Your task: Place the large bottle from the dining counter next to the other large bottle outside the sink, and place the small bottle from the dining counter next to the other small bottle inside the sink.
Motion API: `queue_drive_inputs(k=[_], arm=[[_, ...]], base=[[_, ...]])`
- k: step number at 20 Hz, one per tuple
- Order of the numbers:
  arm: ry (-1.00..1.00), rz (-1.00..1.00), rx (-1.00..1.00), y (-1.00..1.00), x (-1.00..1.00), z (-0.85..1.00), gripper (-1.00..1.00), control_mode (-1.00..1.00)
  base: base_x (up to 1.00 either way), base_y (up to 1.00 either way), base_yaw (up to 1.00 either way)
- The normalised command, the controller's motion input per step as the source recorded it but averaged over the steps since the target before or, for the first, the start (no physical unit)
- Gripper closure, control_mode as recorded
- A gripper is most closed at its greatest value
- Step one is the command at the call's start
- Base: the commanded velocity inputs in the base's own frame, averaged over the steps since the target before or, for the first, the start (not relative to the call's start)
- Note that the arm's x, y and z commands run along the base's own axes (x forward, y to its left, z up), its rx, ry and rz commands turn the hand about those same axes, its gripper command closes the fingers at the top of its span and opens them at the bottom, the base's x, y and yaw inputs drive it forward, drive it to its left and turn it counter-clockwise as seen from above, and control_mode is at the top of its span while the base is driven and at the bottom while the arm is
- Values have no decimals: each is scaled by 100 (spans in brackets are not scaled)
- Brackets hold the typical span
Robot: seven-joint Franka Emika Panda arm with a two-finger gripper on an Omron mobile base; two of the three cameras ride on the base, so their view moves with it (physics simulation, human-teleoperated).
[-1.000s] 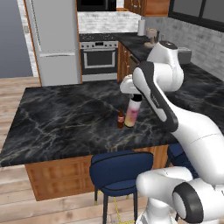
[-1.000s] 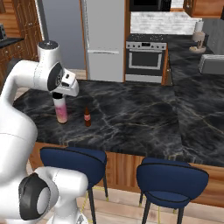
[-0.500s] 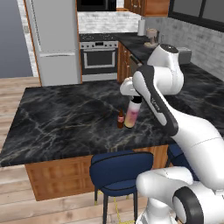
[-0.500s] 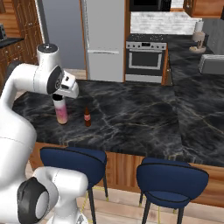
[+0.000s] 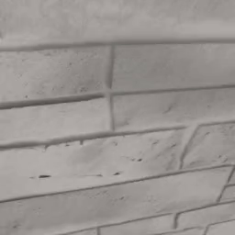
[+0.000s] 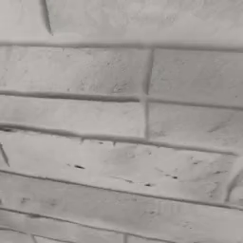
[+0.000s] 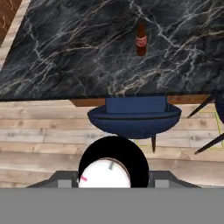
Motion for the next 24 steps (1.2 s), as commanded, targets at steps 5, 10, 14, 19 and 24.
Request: queue_drive_inputs(k=[5, 10, 14, 19, 24], arm=[[0, 0, 0, 0, 0, 0, 100, 100], [0, 0, 0, 0, 0, 0, 100, 100], [0, 0, 0, 0, 0, 0, 100, 100], [0, 0, 0, 0, 0, 0, 100, 100], [0, 0, 0, 0, 0, 0, 100, 100]], base=[[-57, 79, 9], [1, 100, 1], [23, 100, 3], [50, 100, 1], [88, 100, 0]])
